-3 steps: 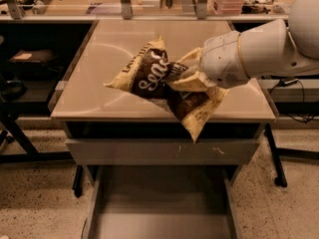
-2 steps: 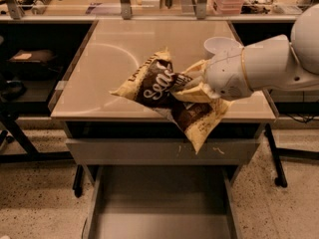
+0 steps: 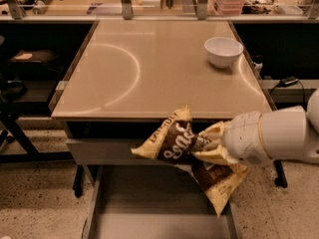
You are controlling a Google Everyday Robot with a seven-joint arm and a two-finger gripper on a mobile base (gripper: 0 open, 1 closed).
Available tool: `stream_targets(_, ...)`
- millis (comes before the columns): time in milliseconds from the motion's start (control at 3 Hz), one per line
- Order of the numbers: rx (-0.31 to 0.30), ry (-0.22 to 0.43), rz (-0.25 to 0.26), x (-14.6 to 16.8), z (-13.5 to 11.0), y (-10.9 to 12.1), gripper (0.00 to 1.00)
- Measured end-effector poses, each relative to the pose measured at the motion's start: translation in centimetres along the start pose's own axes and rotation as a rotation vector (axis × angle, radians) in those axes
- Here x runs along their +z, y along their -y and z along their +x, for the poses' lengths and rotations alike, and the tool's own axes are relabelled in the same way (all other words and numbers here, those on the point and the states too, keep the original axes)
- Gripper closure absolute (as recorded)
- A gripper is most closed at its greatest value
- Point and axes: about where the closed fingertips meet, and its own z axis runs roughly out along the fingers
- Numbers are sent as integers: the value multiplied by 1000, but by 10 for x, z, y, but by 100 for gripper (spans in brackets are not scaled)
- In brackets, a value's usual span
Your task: Place brown chip bag into middle drawer
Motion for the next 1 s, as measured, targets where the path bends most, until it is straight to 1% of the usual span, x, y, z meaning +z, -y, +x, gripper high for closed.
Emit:
stream_targets(333,36,-74,-40,3,55,-37,100)
stream_targets(667,36,-74,-40,3,55,-37,100)
stream_targets(1000,68,-85,-76,30,71,-47,100)
